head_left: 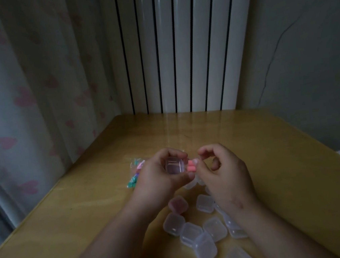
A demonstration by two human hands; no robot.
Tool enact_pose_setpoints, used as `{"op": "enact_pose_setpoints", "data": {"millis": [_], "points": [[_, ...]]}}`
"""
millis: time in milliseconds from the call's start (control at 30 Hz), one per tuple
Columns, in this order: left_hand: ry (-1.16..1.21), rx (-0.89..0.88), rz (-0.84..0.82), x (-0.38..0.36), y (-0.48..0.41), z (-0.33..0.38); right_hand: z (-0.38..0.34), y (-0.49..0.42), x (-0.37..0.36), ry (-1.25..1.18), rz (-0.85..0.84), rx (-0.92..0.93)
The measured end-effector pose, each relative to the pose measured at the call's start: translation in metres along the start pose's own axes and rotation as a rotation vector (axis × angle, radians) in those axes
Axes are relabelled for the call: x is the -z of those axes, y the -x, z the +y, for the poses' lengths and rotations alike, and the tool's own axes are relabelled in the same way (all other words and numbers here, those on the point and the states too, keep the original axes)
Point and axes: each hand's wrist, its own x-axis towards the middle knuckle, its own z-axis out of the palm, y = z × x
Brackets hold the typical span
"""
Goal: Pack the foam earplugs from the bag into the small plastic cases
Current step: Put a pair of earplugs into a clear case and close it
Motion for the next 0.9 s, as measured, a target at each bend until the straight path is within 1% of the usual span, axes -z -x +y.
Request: {"op": "enact_pose_setpoints", "data": {"millis": [133,200,267,333,367,400,500,567,633,733,833,900], "points": [[0.001,-0.005,-0.023,0.001,0.000,-0.001,-0.001,-0.001,0.000,-0.125,-0.045,-0.136],[0.036,-0.003,-0.056,0.002,0.001,-0.001,-0.001,-0.002,0.001,-0.235,-0.044,-0.186],[0.202,0.012,-0.095,0.001,0.002,0.003,0.000,-0.004,0.002,-0.317,-0.030,-0.228],[0.486,0.092,-0.136,-0.001,0.000,0.009,-0.001,-0.006,0.004,-0.372,-0.001,-0.267],[0.561,0.124,-0.152,-0.001,-0.001,0.010,0.000,-0.007,0.004,-0.389,0.012,-0.281],[0.577,0.134,-0.171,-0.001,-0.001,0.011,-0.001,-0.007,0.004,-0.396,0.019,-0.292],[0.516,0.094,-0.223,0.000,0.002,0.007,0.000,-0.005,0.004,-0.354,0.019,-0.291],[0.417,0.062,-0.204,0.001,0.004,0.004,0.001,-0.003,0.004,-0.314,0.000,-0.287],[0.337,0.037,-0.152,0.000,0.002,0.000,0.001,-0.003,0.004,-0.356,-0.017,-0.299],[0.315,0.039,-0.088,0.002,-0.002,-0.002,-0.003,-0.003,0.006,-0.477,-0.056,-0.352],[0.246,0.026,-0.077,0.006,-0.002,-0.002,-0.003,-0.002,0.006,-0.400,-0.159,-0.350],[0.193,0.018,-0.055,0.006,-0.003,-0.001,-0.002,-0.004,0.005,-0.337,-0.171,-0.363]]}}
